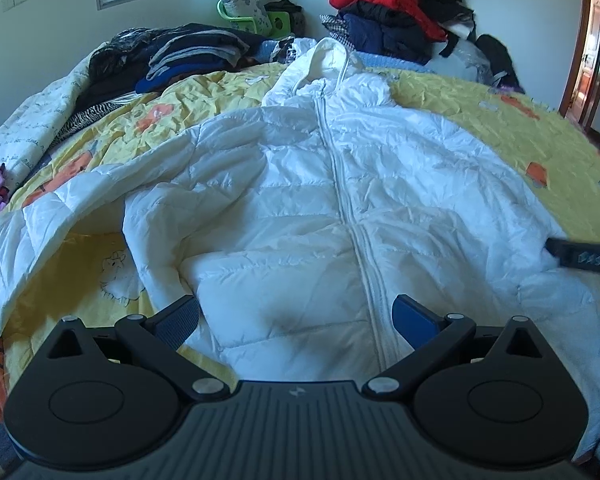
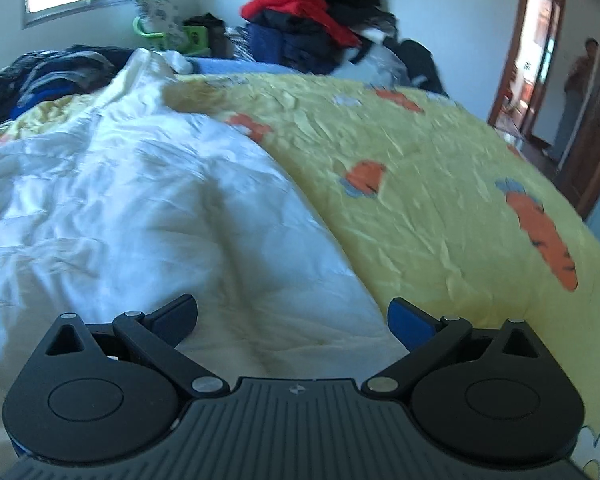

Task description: Fold small clothes

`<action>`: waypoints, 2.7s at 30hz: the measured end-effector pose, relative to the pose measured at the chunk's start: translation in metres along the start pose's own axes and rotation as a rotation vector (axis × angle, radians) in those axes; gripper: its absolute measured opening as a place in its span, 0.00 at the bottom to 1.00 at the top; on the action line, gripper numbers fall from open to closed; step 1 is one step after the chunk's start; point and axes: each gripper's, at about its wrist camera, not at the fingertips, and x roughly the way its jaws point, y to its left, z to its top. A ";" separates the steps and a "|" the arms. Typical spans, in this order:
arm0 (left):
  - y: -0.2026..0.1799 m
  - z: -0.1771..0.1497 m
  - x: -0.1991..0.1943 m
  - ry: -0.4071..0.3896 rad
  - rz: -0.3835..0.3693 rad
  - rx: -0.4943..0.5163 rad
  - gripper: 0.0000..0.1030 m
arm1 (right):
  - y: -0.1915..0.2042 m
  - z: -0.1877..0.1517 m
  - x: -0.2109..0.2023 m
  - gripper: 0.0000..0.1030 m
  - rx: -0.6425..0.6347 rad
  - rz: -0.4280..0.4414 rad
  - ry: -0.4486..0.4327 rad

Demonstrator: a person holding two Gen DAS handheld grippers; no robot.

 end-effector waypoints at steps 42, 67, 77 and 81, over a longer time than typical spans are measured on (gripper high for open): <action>0.059 0.129 0.127 0.020 -0.029 -0.113 1.00 | 0.062 0.292 0.257 0.97 0.119 0.588 -0.019; 0.073 0.146 0.157 0.024 0.077 -0.110 1.00 | 0.133 0.314 0.369 0.18 0.195 0.823 0.100; 0.115 0.150 0.091 -0.128 0.122 -0.176 1.00 | 0.145 0.263 0.114 0.17 -0.396 1.060 -0.262; 0.131 0.142 0.056 -0.195 0.210 -0.149 1.00 | 0.155 0.184 0.062 0.16 -0.648 1.056 -0.174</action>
